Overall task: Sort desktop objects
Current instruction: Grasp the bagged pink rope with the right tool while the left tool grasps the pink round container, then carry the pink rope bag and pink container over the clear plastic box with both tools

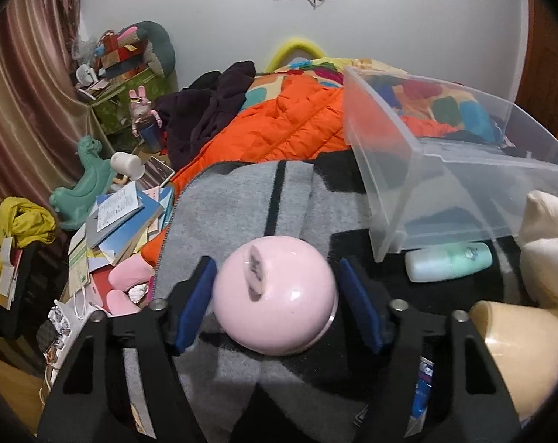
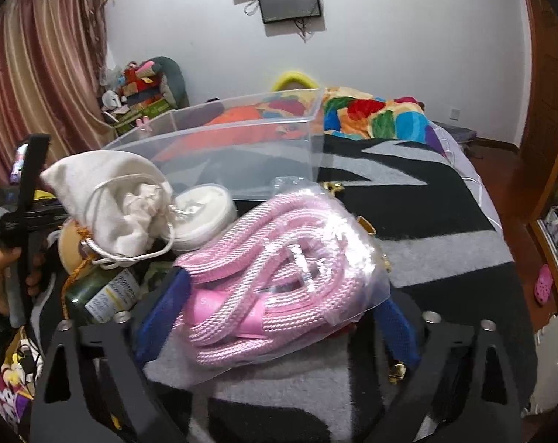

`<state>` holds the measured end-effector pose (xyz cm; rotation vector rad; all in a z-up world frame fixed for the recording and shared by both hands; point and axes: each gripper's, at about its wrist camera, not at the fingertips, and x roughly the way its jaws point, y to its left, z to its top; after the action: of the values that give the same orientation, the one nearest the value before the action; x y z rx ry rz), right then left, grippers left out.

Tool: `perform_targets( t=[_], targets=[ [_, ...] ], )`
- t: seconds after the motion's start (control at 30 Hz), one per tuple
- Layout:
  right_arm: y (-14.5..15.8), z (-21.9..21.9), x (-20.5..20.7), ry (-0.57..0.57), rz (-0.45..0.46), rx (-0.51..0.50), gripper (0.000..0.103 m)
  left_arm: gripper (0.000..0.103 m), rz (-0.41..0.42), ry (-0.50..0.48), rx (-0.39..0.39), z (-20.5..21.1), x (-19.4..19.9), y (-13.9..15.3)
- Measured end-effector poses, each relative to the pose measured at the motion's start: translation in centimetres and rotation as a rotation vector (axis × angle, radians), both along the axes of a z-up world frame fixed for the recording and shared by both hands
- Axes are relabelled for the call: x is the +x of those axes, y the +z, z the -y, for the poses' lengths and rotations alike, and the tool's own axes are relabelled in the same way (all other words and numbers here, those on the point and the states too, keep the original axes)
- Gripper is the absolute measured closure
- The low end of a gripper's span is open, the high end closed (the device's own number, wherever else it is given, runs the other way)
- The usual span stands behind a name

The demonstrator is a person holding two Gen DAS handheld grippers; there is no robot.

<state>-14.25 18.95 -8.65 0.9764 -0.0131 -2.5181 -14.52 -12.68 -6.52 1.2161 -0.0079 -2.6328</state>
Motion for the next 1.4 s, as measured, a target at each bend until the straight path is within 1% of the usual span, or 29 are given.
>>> perform_targets(
  t=[0.07,0.1,0.13,0.17,0.23,0.33,0.43,0.5,0.53,0.57,0.67,0.8,0.9,0.97,1.13,1.4],
  targets=[
    [0.3,0.2,0.3,-0.006,-0.014,0.008,0.029,0.039,-0.006,0.003,0.029,0.5,0.0,0.1],
    [0.4,0.2,0.4,-0.012,-0.021,0.010,0.033,0.039,-0.008,0.004,0.038,0.7,0.0,0.1],
    [0.6,-0.1,0.6,-0.020,-0.026,0.007,0.042,0.039,-0.012,0.007,0.045,0.8,0.0,0.2],
    [0.7,-0.2,0.6,-0.024,-0.025,-0.001,0.045,0.039,-0.014,0.009,0.047,0.9,0.0,0.2],
    [0.9,-0.6,0.5,-0.020,-0.014,-0.036,0.049,0.039,-0.016,0.015,0.047,0.9,0.0,0.3],
    [1.0,-0.9,0.6,-0.017,-0.018,-0.052,0.053,0.039,-0.031,0.030,0.059,1.2,0.2,0.5],
    [1.5,-0.9,0.8,-0.016,-0.039,-0.057,0.058,0.039,-0.066,0.048,0.073,1.8,0.9,1.1],
    [2.2,-1.1,1.1,-0.010,-0.055,-0.072,0.063,0.039,-0.095,0.045,0.066,1.8,1.5,1.6],
    [2.6,-1.1,1.2,-0.005,-0.064,-0.082,0.075,0.039,-0.106,0.041,0.057,1.6,1.7,1.9],
    [3.0,-1.3,1.3,-0.011,-0.076,-0.083,0.082,0.039,-0.117,0.036,0.048,1.3,1.9,2.1],
    [3.6,-1.5,1.2,0.021,-0.081,-0.103,0.083,0.039,-0.151,0.010,0.049,0.6,2.7,3.1],
    [3.4,-1.2,1.2,0.015,-0.084,-0.099,0.083,0.039,-0.201,-0.038,0.089,-0.5,3.8,4.8],
    [3.7,-1.4,1.1,0.020,-0.087,-0.120,0.084,0.039,-0.241,-0.078,0.086,-1.8,4.6,6.4],
    [4.3,-1.5,1.3,0.022,-0.102,-0.133,0.084,0.039,-0.267,-0.105,0.078,-2.6,5.1,7.5],
    [6.2,-1.5,2.2,0.019,-0.161,-0.130,0.085,0.039,-0.330,-0.161,0.044,-5.0,6.0,9.8],
    [9.6,-1.9,2.4,0.021,-0.237,-0.138,0.084,0.039,-0.380,-0.214,0.052,-6.8,5.8,12.2]
  ],
)
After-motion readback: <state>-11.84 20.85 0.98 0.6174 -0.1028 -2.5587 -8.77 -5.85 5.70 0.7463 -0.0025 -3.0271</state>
